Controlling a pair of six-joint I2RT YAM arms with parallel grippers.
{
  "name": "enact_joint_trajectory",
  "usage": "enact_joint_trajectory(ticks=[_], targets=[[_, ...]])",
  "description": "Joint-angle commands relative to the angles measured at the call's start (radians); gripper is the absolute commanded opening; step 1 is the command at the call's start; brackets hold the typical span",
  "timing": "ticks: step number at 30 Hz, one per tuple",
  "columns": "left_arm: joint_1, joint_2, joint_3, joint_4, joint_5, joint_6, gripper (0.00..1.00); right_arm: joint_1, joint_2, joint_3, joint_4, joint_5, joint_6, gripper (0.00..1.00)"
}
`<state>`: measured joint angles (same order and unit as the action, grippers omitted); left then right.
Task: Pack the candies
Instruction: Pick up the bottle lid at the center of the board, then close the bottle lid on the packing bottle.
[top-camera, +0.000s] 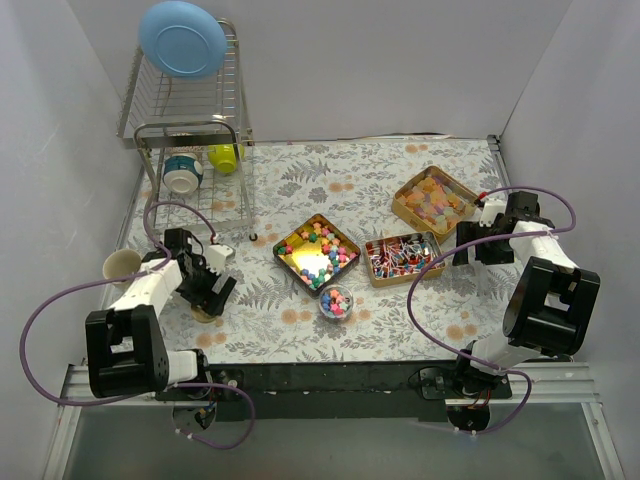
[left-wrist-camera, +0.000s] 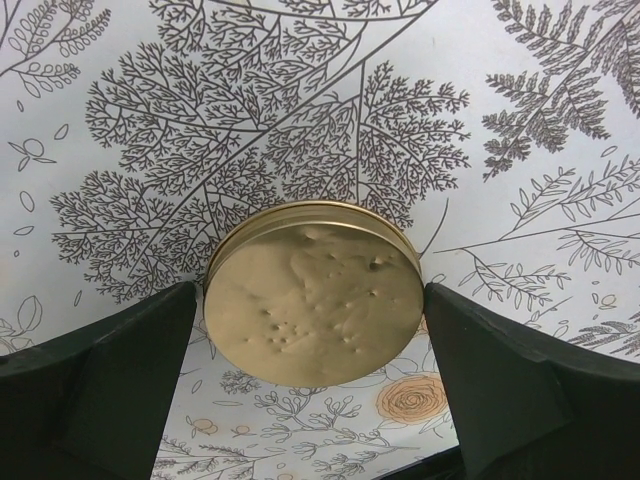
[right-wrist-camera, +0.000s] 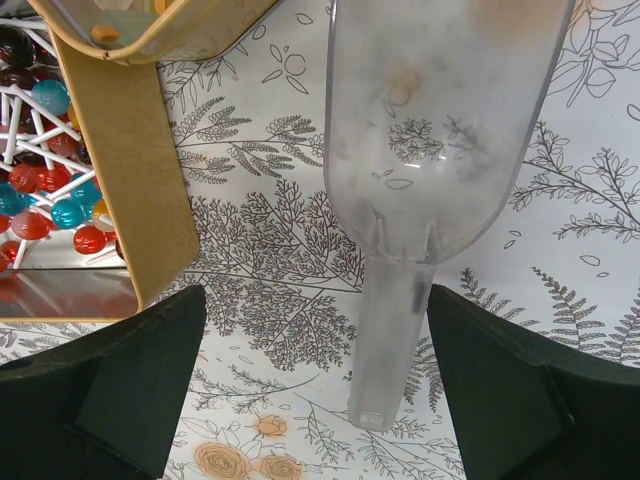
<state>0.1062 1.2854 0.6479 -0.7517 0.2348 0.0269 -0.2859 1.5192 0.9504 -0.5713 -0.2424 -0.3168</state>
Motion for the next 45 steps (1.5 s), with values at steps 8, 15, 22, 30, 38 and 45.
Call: enact_joint_trajectory(ticks=[8,15,22,30,38,45], targets=[[-0.002,-0.003,0.125,-0.133,0.099,0.021,0.81,-0.001,-0.034,-0.001,0.022,-0.032,0.008,0.98],[-0.059,-0.046,0.246,-0.210,0.175,0.022,0.79,-0.001,-0.085,-0.021,0.021,-0.046,-0.001,0.98],[-0.322,-0.037,0.360,-0.241,0.228,-0.050,0.80,-0.001,-0.117,0.019,-0.007,-0.015,-0.001,0.98],[-0.670,-0.021,0.401,-0.141,0.187,-0.231,0.81,-0.001,-0.125,0.093,-0.006,0.000,0.076,0.98],[-0.938,0.202,0.568,0.000,0.084,-0.340,0.82,-0.001,-0.188,0.117,0.002,-0.026,0.064,0.98],[-1.013,0.342,0.645,0.026,0.028,-0.386,0.84,-0.001,-0.307,0.051,0.002,-0.080,0.078,0.98]])
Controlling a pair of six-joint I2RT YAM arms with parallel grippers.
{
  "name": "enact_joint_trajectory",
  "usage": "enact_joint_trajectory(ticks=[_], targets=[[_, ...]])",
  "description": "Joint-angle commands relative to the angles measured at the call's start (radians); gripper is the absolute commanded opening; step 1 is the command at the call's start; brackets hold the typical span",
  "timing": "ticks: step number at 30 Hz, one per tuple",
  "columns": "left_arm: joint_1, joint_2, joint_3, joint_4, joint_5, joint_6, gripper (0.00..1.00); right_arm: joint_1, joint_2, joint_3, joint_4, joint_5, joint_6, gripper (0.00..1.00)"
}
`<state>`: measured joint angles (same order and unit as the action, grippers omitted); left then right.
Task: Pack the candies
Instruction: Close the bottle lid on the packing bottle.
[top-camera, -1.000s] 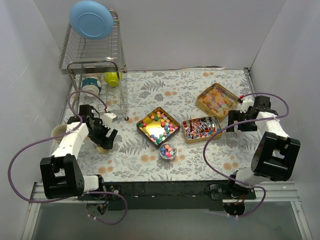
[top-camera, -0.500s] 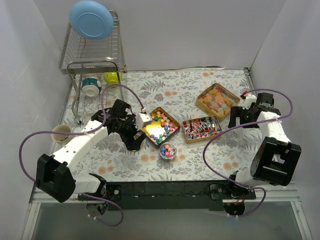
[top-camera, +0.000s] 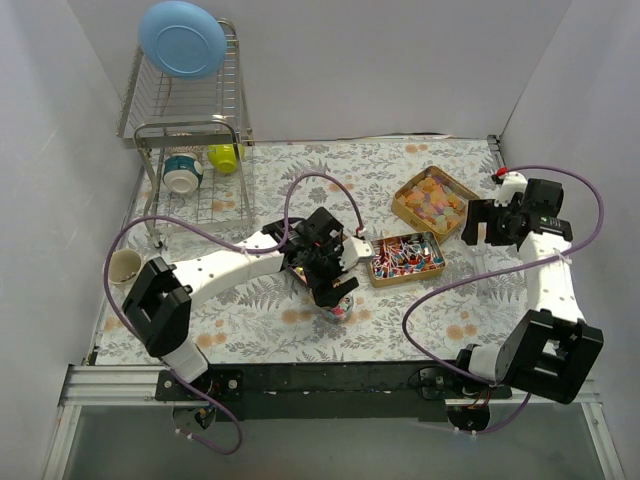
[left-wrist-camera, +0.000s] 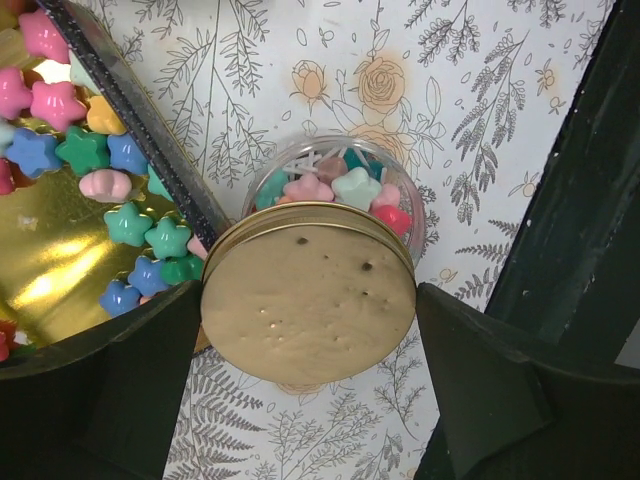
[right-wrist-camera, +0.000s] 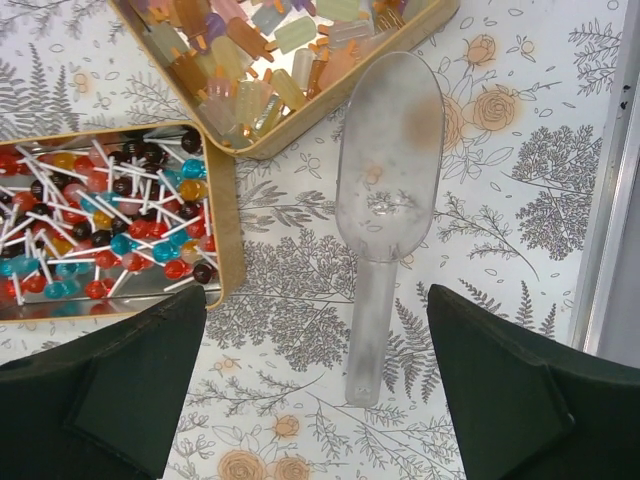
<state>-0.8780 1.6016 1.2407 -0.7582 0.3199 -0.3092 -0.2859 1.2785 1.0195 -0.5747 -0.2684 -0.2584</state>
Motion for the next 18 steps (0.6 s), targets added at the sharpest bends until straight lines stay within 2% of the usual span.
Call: enact_joint_trajectory(ticks=[1,15,18], targets=[[-0.044,0.037,0.057,0.036,-0.059,-0.054,0.84,-0.001,-0.070,-0.025,0.000,-0.061,0.013,0.98],[-0.131,0.147,0.095,0.008,-0.088,-0.054,0.87,-0.001,-0.051,-0.041,0.019,-0.149,0.045,0.98],[-0.145,0.146,0.082,0.014,-0.099,-0.067,0.93,-0.001,-0.050,-0.048,0.033,-0.158,0.059,0.98]])
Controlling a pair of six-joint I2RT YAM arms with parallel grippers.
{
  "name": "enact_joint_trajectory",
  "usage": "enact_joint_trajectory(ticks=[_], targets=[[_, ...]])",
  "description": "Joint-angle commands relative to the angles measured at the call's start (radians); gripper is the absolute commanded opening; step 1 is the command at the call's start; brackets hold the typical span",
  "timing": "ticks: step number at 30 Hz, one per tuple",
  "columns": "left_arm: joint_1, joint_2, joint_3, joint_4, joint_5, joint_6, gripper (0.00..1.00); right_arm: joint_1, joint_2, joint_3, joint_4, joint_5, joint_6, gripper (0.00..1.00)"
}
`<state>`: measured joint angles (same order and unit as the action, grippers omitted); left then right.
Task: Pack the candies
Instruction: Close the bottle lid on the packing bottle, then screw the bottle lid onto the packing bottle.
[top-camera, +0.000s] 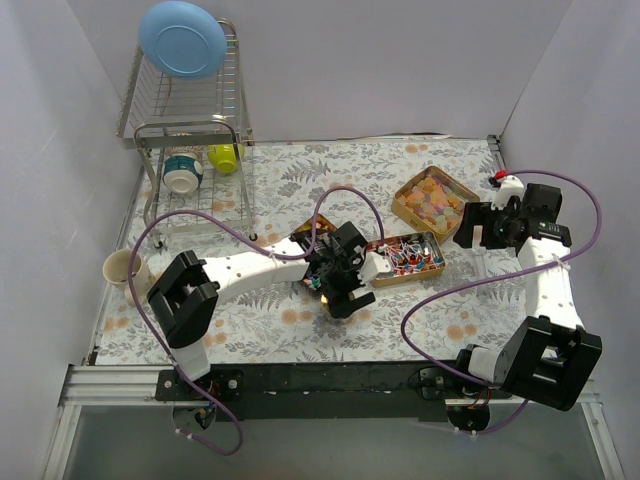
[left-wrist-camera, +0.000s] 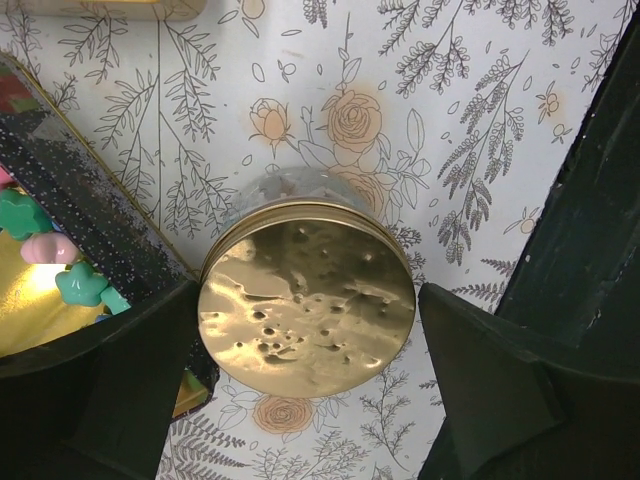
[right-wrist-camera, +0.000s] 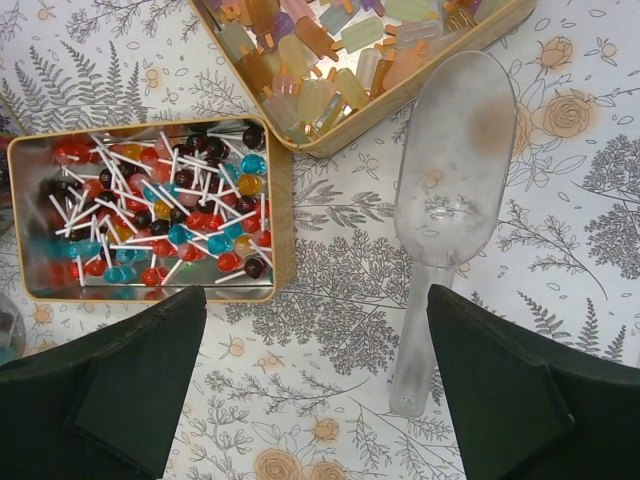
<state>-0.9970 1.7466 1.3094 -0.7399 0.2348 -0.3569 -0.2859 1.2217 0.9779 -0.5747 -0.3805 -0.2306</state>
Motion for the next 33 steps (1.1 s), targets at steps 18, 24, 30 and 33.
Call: enact_joint_trajectory(ticks=[18,24,30,33], targets=[[-0.014,-0.553,-0.456,0.351,-0.210,-0.364,0.98,-0.001,0.044,0.116,-0.073,-0.052,-0.016,0.98],[-0.014,-0.682,-0.676,0.575,-0.221,-0.438,0.98,-0.001,0.110,0.240,-0.172,-0.078,-0.091,0.98],[-0.017,-0.762,-0.903,0.900,-0.177,-0.416,0.98,-0.001,0.206,0.379,-0.241,-0.081,-0.118,0.98],[-0.023,-0.743,-0.981,1.060,-0.180,-0.409,0.98,-0.001,0.245,0.455,-0.272,-0.098,-0.137,0.97]])
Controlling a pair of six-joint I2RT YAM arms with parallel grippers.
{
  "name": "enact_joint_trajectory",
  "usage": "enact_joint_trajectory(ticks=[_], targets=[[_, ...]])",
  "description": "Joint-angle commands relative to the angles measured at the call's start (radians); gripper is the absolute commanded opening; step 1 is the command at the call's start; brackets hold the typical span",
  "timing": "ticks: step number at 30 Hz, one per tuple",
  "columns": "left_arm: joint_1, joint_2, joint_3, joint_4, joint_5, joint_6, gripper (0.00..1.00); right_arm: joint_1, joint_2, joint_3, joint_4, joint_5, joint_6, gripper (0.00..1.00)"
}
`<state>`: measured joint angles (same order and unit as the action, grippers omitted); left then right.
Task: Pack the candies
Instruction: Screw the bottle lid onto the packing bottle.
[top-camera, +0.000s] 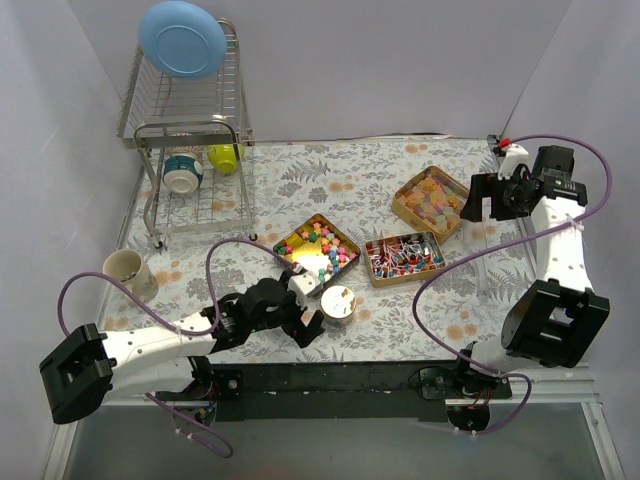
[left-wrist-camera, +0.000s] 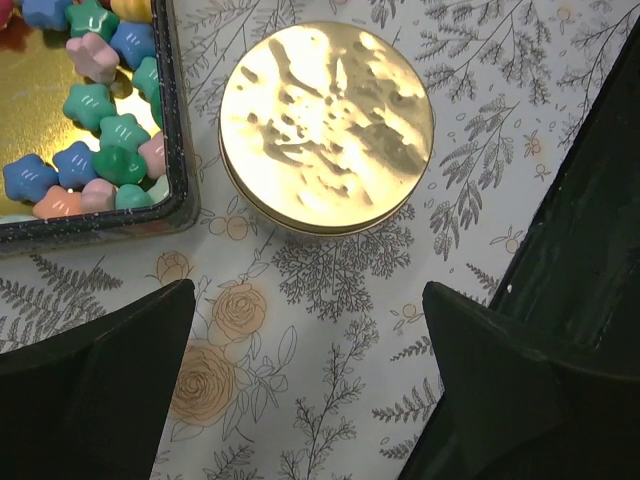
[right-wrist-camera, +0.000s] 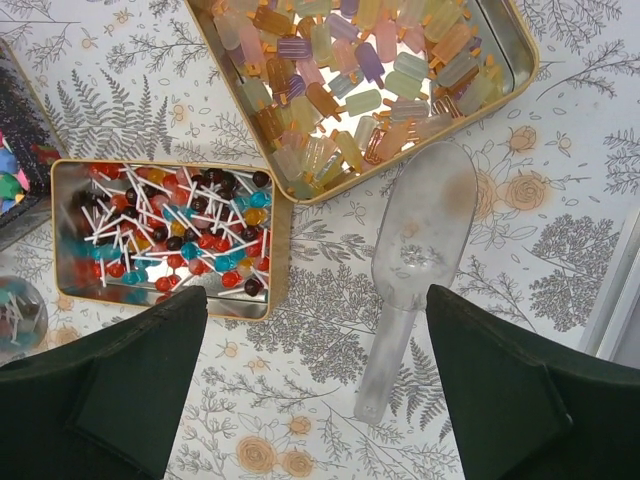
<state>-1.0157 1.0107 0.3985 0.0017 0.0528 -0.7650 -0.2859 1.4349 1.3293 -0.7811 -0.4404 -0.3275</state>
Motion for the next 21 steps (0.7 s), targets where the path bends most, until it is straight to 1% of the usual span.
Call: enact_joint_trajectory(ticks=[1,2,3,5,6,7,8,9,10,12,13,14,15,16,17,18,19,20,21], targets=[[-0.006,0.003,-0.088,0.357,-0.004,0.027,0.98,-0.001,0.033,0.114,-0.070,-0.049,-0.045,0.96],[-0.009,0.015,-0.105,0.395,-0.007,0.038,0.98,-0.001,0.039,0.132,-0.073,-0.057,-0.053,0.96],[-0.012,0.053,-0.119,0.468,-0.005,0.046,0.98,-0.001,0.041,0.139,-0.076,-0.066,-0.057,0.96],[-0.017,0.098,-0.164,0.553,0.004,0.072,0.97,0.005,0.053,0.159,-0.102,-0.119,-0.071,0.95],[-0.024,0.144,-0.177,0.648,0.007,0.079,0.97,0.013,0.058,0.165,-0.116,-0.132,-0.102,0.95],[-0.027,0.175,-0.200,0.691,0.010,0.088,0.96,0.039,0.064,0.174,-0.133,-0.156,-0.123,0.94],[-0.035,0.201,-0.210,0.733,0.015,0.113,0.96,0.060,0.077,0.183,-0.188,-0.165,-0.161,0.90],[-0.041,0.263,-0.217,0.815,0.012,0.121,0.96,0.092,0.087,0.198,-0.208,-0.144,-0.227,0.88],[-0.043,0.297,-0.225,0.854,0.012,0.127,0.96,0.170,0.091,0.194,-0.222,-0.074,-0.263,0.86],[-0.044,0.379,-0.217,0.959,-0.013,0.153,0.97,0.243,0.082,0.156,-0.239,-0.046,-0.324,0.86],[-0.044,0.446,-0.211,0.993,-0.018,0.159,0.97,0.304,0.075,0.140,-0.241,-0.038,-0.379,0.86],[-0.044,0.485,-0.205,1.033,-0.019,0.165,0.97,0.338,0.065,0.124,-0.244,-0.046,-0.404,0.86],[-0.044,0.515,-0.201,1.111,-0.015,0.187,0.97,0.361,0.059,0.095,-0.251,-0.053,-0.430,0.86],[-0.044,0.581,-0.193,1.144,-0.010,0.193,0.97,0.398,0.055,0.078,-0.251,-0.075,-0.465,0.86],[-0.044,0.613,-0.184,1.175,0.001,0.194,0.97,0.412,0.049,0.064,-0.250,-0.086,-0.478,0.86],[-0.046,0.643,-0.182,1.243,0.018,0.213,0.97,0.424,0.050,0.038,-0.242,-0.095,-0.485,0.86],[-0.047,0.684,-0.182,1.285,0.028,0.223,0.97,0.447,0.053,0.027,-0.242,-0.100,-0.490,0.84],[-0.058,0.759,-0.185,1.332,0.032,0.237,0.97,0.461,0.064,0.022,-0.251,-0.104,-0.514,0.82],[-0.063,0.800,-0.181,1.410,0.022,0.246,0.97,0.493,0.070,0.018,-0.273,-0.110,-0.530,0.81]])
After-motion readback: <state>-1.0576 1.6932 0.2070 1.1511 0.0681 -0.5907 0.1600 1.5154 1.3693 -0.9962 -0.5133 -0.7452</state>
